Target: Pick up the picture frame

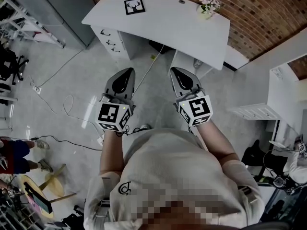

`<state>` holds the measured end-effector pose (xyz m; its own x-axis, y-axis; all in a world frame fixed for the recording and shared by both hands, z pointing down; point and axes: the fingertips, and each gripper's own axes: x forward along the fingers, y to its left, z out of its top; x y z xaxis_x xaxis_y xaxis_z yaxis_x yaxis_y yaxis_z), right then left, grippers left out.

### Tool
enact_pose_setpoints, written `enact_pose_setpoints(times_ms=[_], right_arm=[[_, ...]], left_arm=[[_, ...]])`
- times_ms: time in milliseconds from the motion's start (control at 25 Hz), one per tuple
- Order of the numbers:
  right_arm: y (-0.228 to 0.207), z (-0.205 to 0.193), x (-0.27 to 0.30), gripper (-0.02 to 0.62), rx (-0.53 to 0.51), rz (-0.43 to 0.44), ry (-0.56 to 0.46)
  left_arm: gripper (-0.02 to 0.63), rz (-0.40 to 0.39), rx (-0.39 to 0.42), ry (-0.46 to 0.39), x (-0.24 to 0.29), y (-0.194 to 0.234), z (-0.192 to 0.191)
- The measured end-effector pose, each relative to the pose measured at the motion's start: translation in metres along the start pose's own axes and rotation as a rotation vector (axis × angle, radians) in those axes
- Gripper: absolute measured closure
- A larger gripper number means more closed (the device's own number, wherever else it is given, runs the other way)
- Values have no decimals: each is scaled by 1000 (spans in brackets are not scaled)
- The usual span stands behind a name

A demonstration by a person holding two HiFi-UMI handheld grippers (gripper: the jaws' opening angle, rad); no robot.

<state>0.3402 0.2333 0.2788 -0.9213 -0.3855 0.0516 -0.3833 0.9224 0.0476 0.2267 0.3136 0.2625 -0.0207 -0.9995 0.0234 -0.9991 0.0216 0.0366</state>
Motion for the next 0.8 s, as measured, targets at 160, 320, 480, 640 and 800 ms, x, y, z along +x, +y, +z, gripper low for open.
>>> enact_pose_setpoints(times_ms=[160, 320, 480, 640, 800], right_arm=[[7, -7, 15, 589, 24, -27, 27], [26, -17, 40, 589, 43, -47, 59], [54, -27, 66, 588, 16, -25, 92], [61, -35, 94, 588, 21, -1, 116], [56, -44, 125, 588, 42, 38, 137]], left_arm=[[592, -23, -3, 12, -2, 17, -5], [592, -50, 1, 8, -10, 45, -2], [592, -47, -13, 13, -21, 77, -6], [592, -20, -38, 32, -20, 104, -19], [592, 14, -52, 46, -10, 128, -28]])
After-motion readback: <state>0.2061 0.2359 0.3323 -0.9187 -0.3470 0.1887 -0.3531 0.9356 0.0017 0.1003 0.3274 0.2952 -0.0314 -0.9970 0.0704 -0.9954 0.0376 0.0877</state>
